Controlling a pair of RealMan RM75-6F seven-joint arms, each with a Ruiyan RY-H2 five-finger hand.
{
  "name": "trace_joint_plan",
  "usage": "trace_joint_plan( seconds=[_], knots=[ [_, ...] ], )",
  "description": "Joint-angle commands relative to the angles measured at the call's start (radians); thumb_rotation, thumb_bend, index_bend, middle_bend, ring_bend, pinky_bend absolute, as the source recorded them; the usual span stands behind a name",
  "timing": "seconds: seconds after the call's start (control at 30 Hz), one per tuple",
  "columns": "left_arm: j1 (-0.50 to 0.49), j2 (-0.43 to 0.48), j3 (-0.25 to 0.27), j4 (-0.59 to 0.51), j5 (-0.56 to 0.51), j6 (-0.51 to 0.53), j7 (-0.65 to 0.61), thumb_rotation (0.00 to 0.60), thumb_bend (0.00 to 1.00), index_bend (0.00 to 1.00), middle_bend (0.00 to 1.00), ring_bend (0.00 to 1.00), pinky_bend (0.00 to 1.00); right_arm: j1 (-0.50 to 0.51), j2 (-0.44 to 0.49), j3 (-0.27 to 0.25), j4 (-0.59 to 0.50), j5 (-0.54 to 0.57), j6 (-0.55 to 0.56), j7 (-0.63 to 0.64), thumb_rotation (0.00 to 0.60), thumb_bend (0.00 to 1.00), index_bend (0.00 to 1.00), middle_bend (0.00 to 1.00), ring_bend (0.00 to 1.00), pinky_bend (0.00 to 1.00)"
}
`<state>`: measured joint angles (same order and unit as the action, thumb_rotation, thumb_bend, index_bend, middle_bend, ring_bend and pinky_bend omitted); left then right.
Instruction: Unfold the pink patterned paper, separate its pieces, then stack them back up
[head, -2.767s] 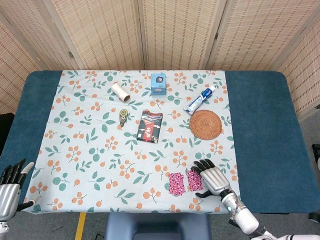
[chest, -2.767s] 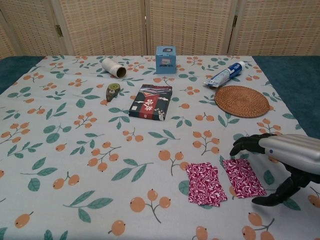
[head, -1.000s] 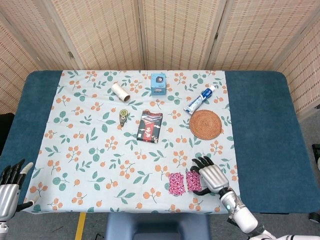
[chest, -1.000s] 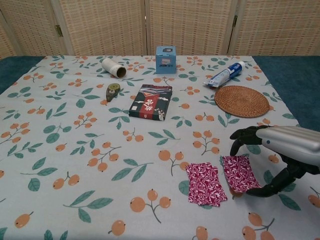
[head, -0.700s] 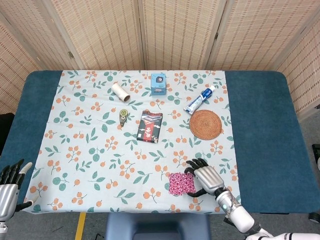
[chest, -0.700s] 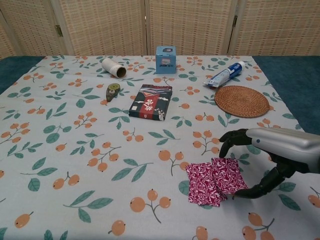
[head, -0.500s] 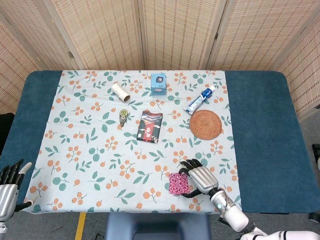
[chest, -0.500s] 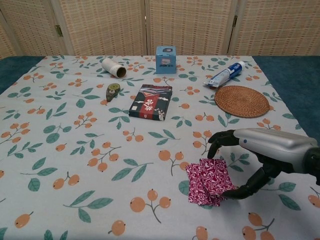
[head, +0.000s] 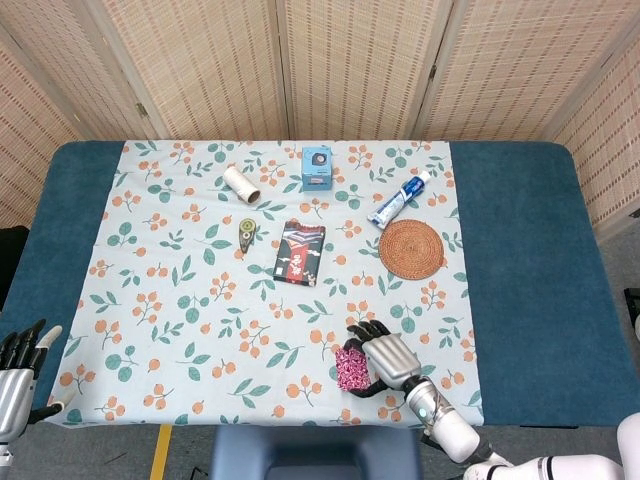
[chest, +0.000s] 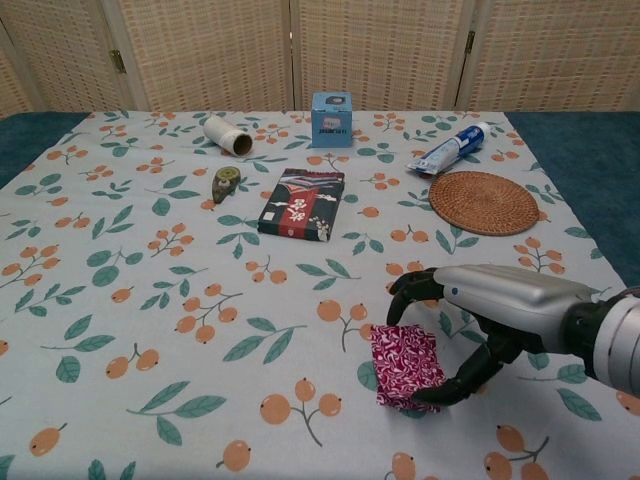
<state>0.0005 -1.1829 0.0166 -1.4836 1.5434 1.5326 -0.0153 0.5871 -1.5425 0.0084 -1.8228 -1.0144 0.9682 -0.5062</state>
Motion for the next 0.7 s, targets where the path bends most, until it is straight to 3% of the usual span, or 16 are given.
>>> trace_joint_plan(
  seconds=[0.03,0.7],
  knots=[
    [0.000,-0.001,0.000,0.001,0.001,0.001,-0.002,0.600,0.24,0.13,0.03,0.09,0.00,0.002,-0.004,-0.002,0.004,0.002,0.001,0.001,0.443,0.22,0.27,0.12,0.00,0.00],
    [-0.001,0.001,-0.001,0.003,0.000,0.000,-0.003,0.600,0.24,0.13,0.03,0.09,0.00,0.010,0.006,-0.019,0.001,-0.005,0.002,0.022,0.445,0.23,0.18,0.12,0.00,0.00]
  ],
)
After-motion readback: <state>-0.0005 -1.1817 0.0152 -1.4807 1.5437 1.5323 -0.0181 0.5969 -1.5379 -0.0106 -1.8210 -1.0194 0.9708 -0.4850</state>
